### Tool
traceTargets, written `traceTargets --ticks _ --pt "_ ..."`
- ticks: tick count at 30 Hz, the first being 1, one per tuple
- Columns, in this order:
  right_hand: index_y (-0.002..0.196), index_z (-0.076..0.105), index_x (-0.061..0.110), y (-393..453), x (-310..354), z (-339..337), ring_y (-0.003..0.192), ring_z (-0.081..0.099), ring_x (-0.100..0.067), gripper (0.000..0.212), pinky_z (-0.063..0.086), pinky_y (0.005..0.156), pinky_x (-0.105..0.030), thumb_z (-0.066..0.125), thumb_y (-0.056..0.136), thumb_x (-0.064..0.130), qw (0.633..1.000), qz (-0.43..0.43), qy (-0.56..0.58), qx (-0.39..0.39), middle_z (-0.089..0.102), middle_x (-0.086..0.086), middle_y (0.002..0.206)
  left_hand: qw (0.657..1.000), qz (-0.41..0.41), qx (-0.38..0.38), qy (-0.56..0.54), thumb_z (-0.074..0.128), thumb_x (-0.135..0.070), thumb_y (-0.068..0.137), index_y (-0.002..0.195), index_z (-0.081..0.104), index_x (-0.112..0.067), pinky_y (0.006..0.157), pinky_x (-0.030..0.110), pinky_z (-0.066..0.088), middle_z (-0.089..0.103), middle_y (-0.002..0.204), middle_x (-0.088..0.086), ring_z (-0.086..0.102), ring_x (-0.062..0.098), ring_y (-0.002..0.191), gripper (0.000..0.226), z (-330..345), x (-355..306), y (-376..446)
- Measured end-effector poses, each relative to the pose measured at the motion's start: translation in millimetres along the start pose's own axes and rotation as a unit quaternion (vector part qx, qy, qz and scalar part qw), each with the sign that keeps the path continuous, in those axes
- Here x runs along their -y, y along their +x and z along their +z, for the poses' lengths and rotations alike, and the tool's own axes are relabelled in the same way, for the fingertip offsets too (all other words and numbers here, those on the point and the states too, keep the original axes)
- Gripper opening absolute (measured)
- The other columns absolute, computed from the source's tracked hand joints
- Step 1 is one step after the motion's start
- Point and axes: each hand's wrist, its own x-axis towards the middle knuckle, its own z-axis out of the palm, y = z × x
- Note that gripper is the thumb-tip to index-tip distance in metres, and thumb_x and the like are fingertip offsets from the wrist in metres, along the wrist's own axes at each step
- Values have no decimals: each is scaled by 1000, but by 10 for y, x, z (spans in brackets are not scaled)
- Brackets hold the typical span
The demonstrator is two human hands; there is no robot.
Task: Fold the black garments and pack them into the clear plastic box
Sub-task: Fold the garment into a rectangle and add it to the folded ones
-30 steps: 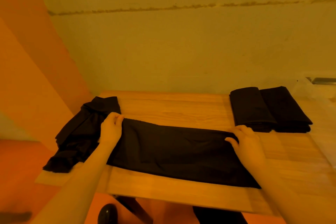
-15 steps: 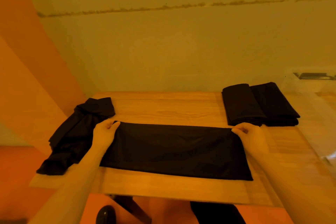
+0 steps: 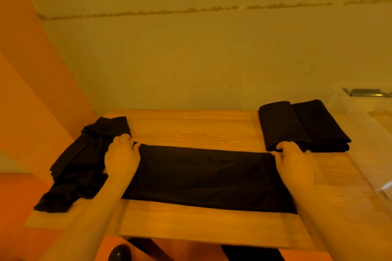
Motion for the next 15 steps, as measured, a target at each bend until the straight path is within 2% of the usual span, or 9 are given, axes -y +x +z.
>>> traceTargets --ticks 1,3,4,6,8,9,11,13,15 --pt "111 61 8 -35 37 -24 94 60 -23 24 47 72 -30 55 92 21 999 -26 -15 -37 60 -10 111 1000 26 -12 4 56 -27 91 116 55 0 68 44 46 57 109 22 55 38 94 37 -62 -86 -92" --pt "103 66 10 -147 158 -19 91 62 -25 19 50 73 -35 59 89 21 987 -151 2 -60 63 -7 101 998 47 47 -1 49 -38 93 131 45 -4 91 46 42 47 133 20 45 37 120 52 -138 -335 -356" --pt "104 67 12 -205 207 24 93 63 -26 22 51 76 -37 58 89 25 972 -230 5 -41 65 -7 102 993 47 104 8 42 -47 94 140 35 -7 104 46 33 35 145 17 33 35 132 62 -111 -453 -498" --pt "127 56 18 -261 282 159 118 54 -26 55 40 98 -37 35 90 52 939 -330 -30 89 55 -4 130 976 27 211 56 27 -60 93 150 10 -14 114 50 9 6 156 15 3 34 144 75 45 -571 -695" --pt "145 26 26 -239 250 217 142 19 -15 82 11 114 -31 6 80 72 927 -306 -80 200 21 5 153 962 -6 257 93 18 -65 91 150 -3 -18 112 56 -2 -9 156 15 -11 35 143 79 197 -541 -732" --pt "148 15 29 -205 187 225 144 7 -11 81 2 115 -31 2 80 71 930 -282 -99 215 10 7 155 961 -14 257 102 16 -66 90 150 -5 -19 112 57 -3 -10 156 15 -13 35 143 78 239 -511 -710" --pt "148 4 31 -183 85 206 144 -3 -9 84 -2 115 -33 -9 77 74 934 -252 -131 217 1 7 157 961 -4 253 110 14 -66 90 150 -4 -21 112 57 -3 -9 157 13 -13 34 143 77 291 -476 -636" --pt "147 -2 31 -250 26 180 144 -6 -10 116 -3 115 -33 -36 48 79 936 -232 -144 223 -2 7 157 959 29 260 107 14 -66 90 150 -3 -23 112 56 -3 -10 157 11 -13 32 143 75 323 -514 -546" --pt "148 -4 29 -402 -13 169 144 -8 -11 129 -4 115 -34 -46 35 75 945 -202 -144 212 -4 5 157 955 67 273 98 14 -66 90 150 -2 -25 113 54 -4 -9 157 8 -14 30 143 74 354 -572 -405"
